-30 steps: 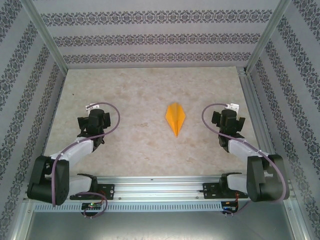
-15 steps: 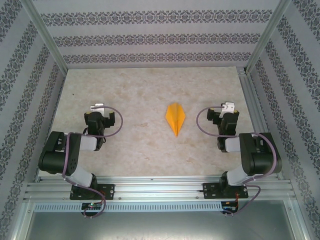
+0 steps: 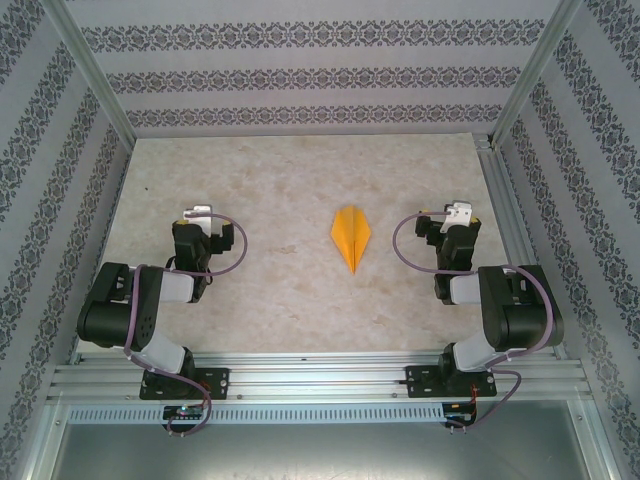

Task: Fold a paper plane with a square sheet of paper (pick it up from the middle)
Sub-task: Reset both arms

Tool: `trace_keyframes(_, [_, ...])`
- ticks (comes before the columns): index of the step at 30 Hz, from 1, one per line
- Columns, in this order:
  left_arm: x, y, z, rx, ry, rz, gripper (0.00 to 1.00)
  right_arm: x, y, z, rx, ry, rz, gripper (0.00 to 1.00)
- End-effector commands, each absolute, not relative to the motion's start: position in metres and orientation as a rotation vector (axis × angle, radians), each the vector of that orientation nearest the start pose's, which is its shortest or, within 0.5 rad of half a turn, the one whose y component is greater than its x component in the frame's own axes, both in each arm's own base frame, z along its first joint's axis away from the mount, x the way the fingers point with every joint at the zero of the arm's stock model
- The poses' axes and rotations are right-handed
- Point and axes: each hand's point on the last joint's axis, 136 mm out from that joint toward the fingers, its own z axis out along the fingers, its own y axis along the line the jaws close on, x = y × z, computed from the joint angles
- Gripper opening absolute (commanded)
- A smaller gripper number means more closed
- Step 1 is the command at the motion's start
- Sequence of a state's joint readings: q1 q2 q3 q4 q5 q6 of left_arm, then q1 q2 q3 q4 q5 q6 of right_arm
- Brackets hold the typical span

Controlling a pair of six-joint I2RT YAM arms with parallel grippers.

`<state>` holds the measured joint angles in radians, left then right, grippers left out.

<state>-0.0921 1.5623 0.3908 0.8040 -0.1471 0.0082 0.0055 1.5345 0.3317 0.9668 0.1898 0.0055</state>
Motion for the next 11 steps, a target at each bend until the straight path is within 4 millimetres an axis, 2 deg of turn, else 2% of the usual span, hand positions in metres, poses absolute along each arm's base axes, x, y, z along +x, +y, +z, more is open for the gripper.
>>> trace_keyframes(1, [0.4053,-0.0178,0.104,0.043,1.88,0.061,1.0,0.3941,-0.0331,0.1269,0.166,1.743,-0.156,0.98])
trace_keyframes(11, [0.4063,-0.0179,0.1029,0.048,1.887,0.038,1.0,0.3946,-0.0275,0.1269,0.137,1.745,-0.16,0.98])
